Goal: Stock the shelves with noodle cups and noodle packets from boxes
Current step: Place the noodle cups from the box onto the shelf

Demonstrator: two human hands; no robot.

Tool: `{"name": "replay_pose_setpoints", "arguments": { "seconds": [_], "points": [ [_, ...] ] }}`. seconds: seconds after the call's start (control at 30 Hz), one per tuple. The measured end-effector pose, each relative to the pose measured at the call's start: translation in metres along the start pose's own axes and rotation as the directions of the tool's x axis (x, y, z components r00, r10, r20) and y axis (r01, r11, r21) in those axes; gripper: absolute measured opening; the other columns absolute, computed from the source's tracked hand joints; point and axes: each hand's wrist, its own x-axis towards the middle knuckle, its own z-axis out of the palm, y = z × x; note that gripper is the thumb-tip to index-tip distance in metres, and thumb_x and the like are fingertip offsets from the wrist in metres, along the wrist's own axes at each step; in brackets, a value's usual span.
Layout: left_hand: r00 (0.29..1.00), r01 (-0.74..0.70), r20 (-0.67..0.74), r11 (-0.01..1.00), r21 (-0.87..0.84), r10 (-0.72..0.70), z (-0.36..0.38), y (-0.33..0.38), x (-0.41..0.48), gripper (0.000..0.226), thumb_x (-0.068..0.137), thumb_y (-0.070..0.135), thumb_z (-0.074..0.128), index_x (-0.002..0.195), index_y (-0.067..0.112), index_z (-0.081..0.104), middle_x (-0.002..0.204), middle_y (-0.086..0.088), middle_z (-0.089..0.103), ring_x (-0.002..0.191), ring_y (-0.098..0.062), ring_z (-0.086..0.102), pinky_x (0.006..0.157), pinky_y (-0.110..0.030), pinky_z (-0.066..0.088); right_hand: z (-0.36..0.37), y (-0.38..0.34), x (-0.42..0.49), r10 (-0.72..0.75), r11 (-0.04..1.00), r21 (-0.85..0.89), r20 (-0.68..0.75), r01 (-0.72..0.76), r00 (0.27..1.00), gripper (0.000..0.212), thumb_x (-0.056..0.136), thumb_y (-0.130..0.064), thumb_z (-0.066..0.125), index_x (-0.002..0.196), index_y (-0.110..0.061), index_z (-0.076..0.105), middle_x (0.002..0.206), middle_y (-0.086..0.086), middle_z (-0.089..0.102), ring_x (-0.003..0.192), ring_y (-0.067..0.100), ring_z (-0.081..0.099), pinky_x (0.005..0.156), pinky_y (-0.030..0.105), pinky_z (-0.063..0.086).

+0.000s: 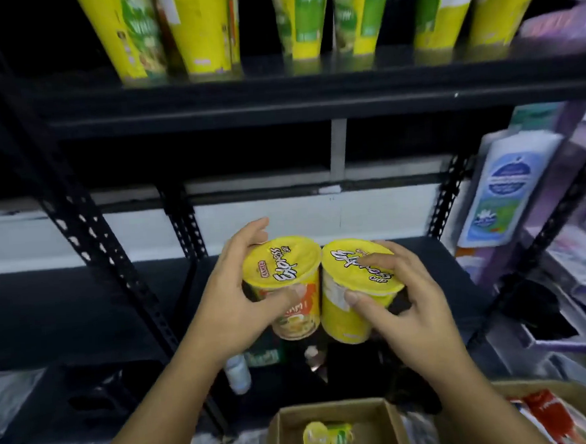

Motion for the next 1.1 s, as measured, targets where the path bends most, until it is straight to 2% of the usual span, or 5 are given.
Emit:
{"name": "replay_pose_setpoints", "arguments": {
  "seconds": [0.2,0.37,0.43,0.63,1.1],
  "points": [
    [0.988,-0.144,-0.079,0.974,-0.173,0.132,-0.021,0.069,0.063,0.081,0.072,0.043,0.088,0.142,0.047,0.048,0.134,0.018,0.056,0.115,-0.004,0.064,0.082,-0.022,0.057,-0.031,-0.067,0.071,-0.019,0.999,0.041,-0.037,0.021,0.999,0.031,0.073,-0.051,0.080,0.099,-0.036,0.075,0.126,-0.017,0.061,0.117,-0.008,0.056,0.086,0.002,0.039],
    [0.966,-0.243,-0.153,0.933,-0.266,0.208,-0.035,0.125,0.116,0.074,0.075,0.045,0.086,0.139,0.049,0.049,0.135,0.015,0.057,0.112,-0.009,0.068,0.075,-0.031,0.062,-0.061,-0.119,0.131,-0.031,0.998,0.059,-0.028,0.033,0.999,0.040,0.070,-0.061,0.074,0.100,-0.035,0.075,0.104,-0.012,0.072,0.092,0.011,0.067,0.074,0.030,0.056],
    [0.953,-0.286,-0.178,0.918,-0.276,0.243,-0.041,0.144,0.137,0.074,0.073,0.052,0.085,0.138,0.050,0.049,0.135,0.016,0.057,0.113,-0.010,0.068,0.077,-0.035,0.063,-0.075,-0.140,0.153,-0.057,0.997,0.059,-0.016,0.058,0.998,0.039,0.069,-0.062,0.073,0.096,-0.035,0.074,0.090,-0.011,0.072,0.080,0.006,0.066,0.061,0.023,0.054],
    [0.925,-0.362,-0.256,0.858,-0.364,0.281,-0.048,0.196,0.199,0.068,0.072,0.049,0.084,0.133,0.045,0.055,0.132,0.009,0.060,0.110,-0.015,0.071,0.081,-0.037,0.062,-0.097,-0.180,0.215,-0.078,0.988,0.131,-0.028,0.081,0.997,0.047,0.068,-0.063,0.077,0.103,-0.032,0.073,0.106,-0.009,0.074,0.100,0.012,0.071,0.079,0.036,0.057],
    [0.953,-0.192,-0.242,0.981,-0.010,0.184,-0.021,0.170,0.307,0.085,0.076,0.052,0.085,0.145,0.049,0.035,0.141,0.011,0.046,0.122,-0.013,0.056,0.101,-0.046,0.055,-0.079,-0.127,0.310,-0.072,0.997,-0.011,-0.141,0.071,0.987,0.084,0.075,-0.053,0.084,0.142,-0.039,0.036,0.124,-0.010,0.060,0.102,0.000,0.059,0.075,0.017,0.048]
  ]
}}
